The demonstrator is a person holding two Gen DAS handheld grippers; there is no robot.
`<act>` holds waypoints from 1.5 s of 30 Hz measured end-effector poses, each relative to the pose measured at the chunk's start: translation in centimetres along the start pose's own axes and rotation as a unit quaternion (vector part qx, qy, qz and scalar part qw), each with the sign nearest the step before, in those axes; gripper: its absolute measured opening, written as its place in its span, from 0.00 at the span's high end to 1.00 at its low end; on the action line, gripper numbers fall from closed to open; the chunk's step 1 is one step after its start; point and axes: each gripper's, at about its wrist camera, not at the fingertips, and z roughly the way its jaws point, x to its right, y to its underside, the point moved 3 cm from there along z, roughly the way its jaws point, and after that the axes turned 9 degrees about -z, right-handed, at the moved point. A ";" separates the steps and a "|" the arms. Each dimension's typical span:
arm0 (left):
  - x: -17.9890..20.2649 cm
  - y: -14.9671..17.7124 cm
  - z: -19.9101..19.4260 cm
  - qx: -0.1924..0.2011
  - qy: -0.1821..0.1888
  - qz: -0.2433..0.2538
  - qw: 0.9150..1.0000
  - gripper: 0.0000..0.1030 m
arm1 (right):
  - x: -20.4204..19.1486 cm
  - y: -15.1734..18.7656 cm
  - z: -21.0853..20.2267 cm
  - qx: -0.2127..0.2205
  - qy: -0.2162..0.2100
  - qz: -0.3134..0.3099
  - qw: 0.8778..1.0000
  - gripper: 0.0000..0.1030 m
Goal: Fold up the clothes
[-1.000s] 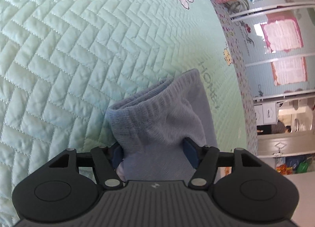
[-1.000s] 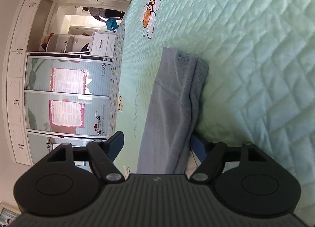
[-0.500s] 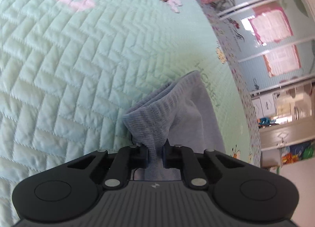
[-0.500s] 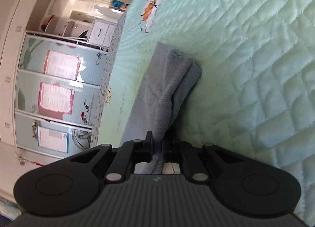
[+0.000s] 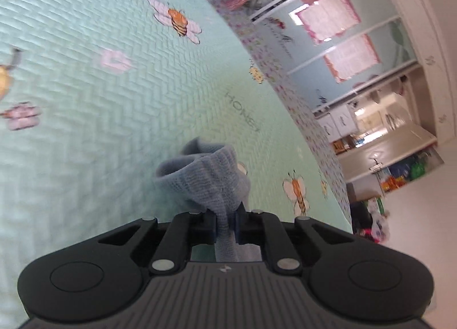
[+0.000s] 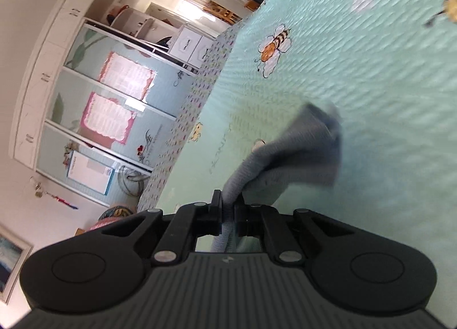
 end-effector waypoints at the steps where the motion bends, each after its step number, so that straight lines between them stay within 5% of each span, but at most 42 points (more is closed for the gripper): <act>1: -1.2 0.6 -1.0 0.001 -0.005 -0.001 1.000 0.90 | 1.0 1.2 -0.8 -0.012 0.006 0.009 1.000 0.92; 5: -6.9 2.4 -1.4 -0.040 -0.050 -0.031 0.997 0.86 | 6.0 5.6 -2.7 -0.058 0.053 0.049 0.996 0.88; 9: -8.6 2.4 -2.8 -0.042 -0.048 -0.048 0.997 0.82 | 9.3 6.8 -4.1 -0.040 0.046 0.119 0.991 0.84; 12: -7.8 1.1 -4.6 -0.034 -0.038 -0.032 0.998 0.80 | 8.0 5.1 -5.9 -0.031 0.072 0.095 0.992 0.65; 17: -7.6 -0.4 -8.6 0.005 -0.020 -0.031 0.999 0.75 | 5.2 3.3 -9.0 -0.002 0.106 0.043 0.993 0.59; 21: -6.4 0.4 -10.2 0.013 0.007 -0.020 1.000 0.75 | 0.4 5.3 -8.4 -0.011 0.043 -0.017 0.999 0.59; 24: -3.9 1.8 -9.1 -0.008 0.038 0.003 0.999 0.74 | -4.9 9.2 -5.5 -0.065 -0.033 -0.062 0.995 0.54; 30: -0.4 5.3 -2.6 -0.054 0.007 0.084 0.995 0.72 | -15.9 21.6 2.5 -0.236 -0.167 -0.131 0.948 0.53; 34: -5.5 4.5 -0.9 -0.058 -0.051 0.030 0.997 0.76 | -20.7 29.0 6.2 -0.295 -0.205 -0.206 0.910 0.47; 36: -8.7 3.6 -0.9 -0.054 -0.076 -0.005 0.996 0.96 | -20.5 32.7 7.7 -0.354 -0.202 -0.239 0.881 0.44; 37: -10.4 3.1 -1.7 -0.055 -0.062 -0.039 0.996 0.98 | -20.1 34.6 8.1 -0.392 -0.193 -0.262 0.860 0.44; 39: -12.3 2.6 -3.7 -0.048 -0.037 -0.075 0.995 0.98 | -18.8 35.6 7.6 -0.415 -0.169 -0.297 0.843 0.47; 42: -12.4 2.2 -6.7 -0.023 -0.031 -0.051 0.998 0.83 | -18.6 32.7 5.4 -0.370 -0.188 -0.279 0.866 0.45; 45: -9.9 2.9 -7.7 -0.029 0.041 -0.033 0.998 0.82 | -20.5 29.5 4.1 -0.314 -0.236 -0.265 0.881 0.41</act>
